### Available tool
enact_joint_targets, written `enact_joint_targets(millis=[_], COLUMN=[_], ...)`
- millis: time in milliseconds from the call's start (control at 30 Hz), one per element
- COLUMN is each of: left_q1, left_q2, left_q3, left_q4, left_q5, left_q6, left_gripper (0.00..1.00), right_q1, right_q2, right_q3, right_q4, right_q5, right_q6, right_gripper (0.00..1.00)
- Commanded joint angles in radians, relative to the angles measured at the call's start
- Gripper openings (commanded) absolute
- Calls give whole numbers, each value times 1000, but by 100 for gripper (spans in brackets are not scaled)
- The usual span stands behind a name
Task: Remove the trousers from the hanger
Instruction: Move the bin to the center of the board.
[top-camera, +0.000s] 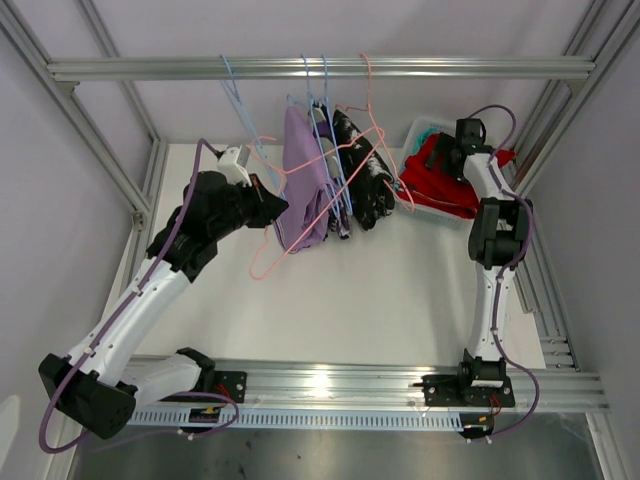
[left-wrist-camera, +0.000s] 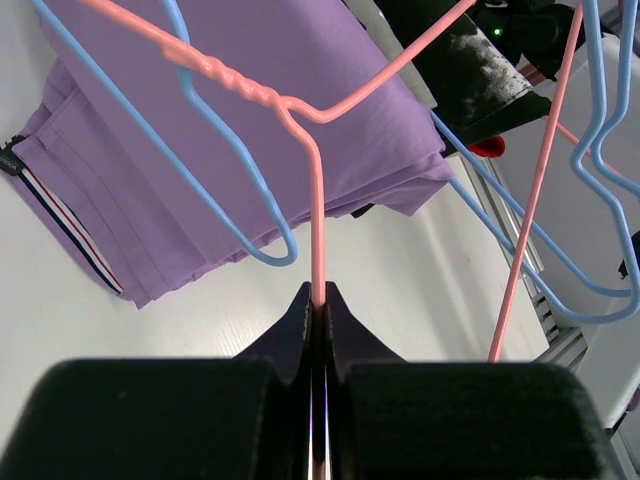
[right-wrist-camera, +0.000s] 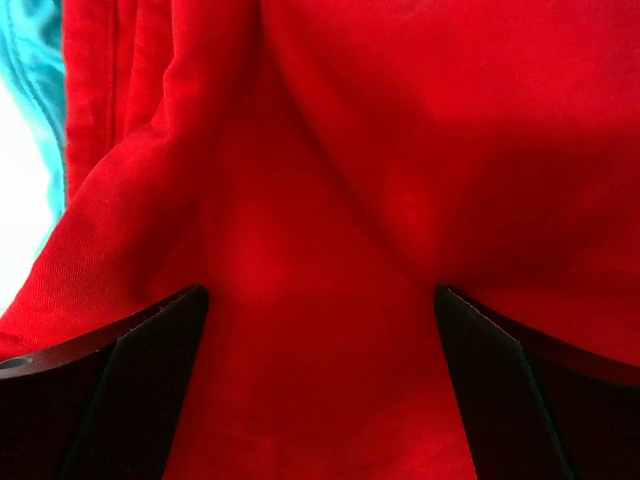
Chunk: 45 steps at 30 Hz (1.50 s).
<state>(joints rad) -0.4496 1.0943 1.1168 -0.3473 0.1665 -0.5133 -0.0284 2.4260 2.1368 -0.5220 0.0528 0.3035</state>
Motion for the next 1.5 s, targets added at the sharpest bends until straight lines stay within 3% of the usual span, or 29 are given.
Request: enact_joint_targets(millis=[0, 200, 467, 733, 1000, 1167, 1467], left_q1=[-9, -9, -9, -11, -11, -11, -11], left_q2=[4, -2, -22, -28, -34, -34, -48], left_q3=[44, 46, 40, 41, 38, 38, 43], left_q4=[27, 25, 30, 33, 33, 34, 33], left_q5=[27, 33, 31, 41, 42, 42, 38], left_q6=[19, 15, 12, 7, 7, 10, 27], left_gripper=[0, 0, 0, 0, 0, 0, 0], right_q1=[5, 25, 62, 50, 67, 77, 76], right_q2=[27, -113, -174, -235, -413, -467, -545], right_q3=[-23, -179, -440, -547, -728, -700, -442], right_q4=[-93, -38, 48, 10, 34, 10, -154], right_q5=[-62, -51, 1, 15, 13, 2, 5], right_q6=[2, -1, -29, -15, 59, 63, 66], right_gripper=[99, 99, 99, 99, 100, 99, 99])
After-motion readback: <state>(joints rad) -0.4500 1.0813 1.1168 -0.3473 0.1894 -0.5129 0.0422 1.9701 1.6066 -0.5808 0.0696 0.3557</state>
